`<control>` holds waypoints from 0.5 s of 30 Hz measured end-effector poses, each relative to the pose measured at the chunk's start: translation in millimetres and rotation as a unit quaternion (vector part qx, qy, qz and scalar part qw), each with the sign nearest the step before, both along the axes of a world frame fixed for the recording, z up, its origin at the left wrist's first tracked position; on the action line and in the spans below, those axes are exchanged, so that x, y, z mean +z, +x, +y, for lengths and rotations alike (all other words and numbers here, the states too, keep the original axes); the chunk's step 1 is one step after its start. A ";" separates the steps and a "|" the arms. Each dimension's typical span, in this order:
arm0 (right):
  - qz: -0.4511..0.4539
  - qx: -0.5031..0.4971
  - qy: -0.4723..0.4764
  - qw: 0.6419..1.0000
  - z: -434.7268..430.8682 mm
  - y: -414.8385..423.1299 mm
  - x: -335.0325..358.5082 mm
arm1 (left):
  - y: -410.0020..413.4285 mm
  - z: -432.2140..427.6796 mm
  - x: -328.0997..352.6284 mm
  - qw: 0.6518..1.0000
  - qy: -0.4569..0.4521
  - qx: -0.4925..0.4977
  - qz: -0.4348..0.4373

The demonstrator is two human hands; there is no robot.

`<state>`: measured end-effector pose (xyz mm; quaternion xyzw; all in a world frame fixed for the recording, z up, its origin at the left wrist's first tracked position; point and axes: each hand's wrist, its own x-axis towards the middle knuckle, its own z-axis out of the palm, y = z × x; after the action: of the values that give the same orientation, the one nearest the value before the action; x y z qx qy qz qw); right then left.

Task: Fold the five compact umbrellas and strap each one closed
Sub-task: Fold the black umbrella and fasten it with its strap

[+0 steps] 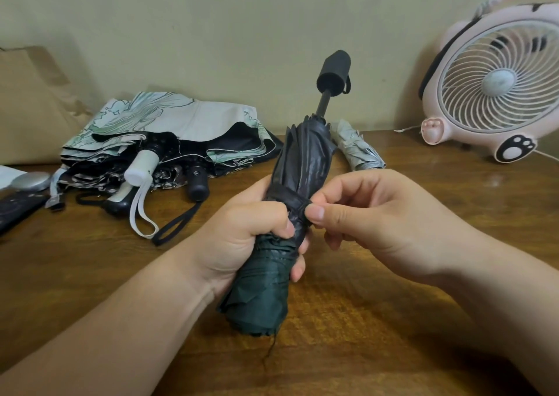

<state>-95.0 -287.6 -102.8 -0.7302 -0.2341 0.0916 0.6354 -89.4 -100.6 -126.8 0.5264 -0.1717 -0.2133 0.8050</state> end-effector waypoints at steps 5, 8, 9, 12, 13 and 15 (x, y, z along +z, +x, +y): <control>0.018 -0.017 -0.009 1.000 -0.4 1.2 0.0 | -0.3 0.1 -2.6 1.000 -0.005 -0.011 -0.015; 0.020 -0.020 -0.024 0.999 -2.8 2.2 0.7 | -0.2 -1.0 -4.3 1.000 0.000 -0.011 -0.024; 0.022 -0.018 -0.026 0.999 -3.5 2.4 1.2 | 0.0 -1.4 -5.1 1.000 0.004 -0.012 -0.026; 0.033 -0.011 -0.031 0.999 -5.6 3.9 2.7 | -0.2 -1.3 -6.1 0.999 0.014 -0.022 -0.031; 0.032 -0.009 -0.036 0.999 -6.2 4.5 2.8 | -0.4 -1.6 -6.1 0.999 0.015 -0.025 -0.034; 0.024 -0.006 -0.053 0.998 -6.5 4.3 3.9 | -2.7 -1.3 -4.0 0.998 0.018 -0.038 -0.046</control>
<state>-90.8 -294.1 -98.9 -0.7619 -0.2094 0.1173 0.6016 -92.1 -101.9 -130.8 0.5433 -0.2248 -0.2225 0.7777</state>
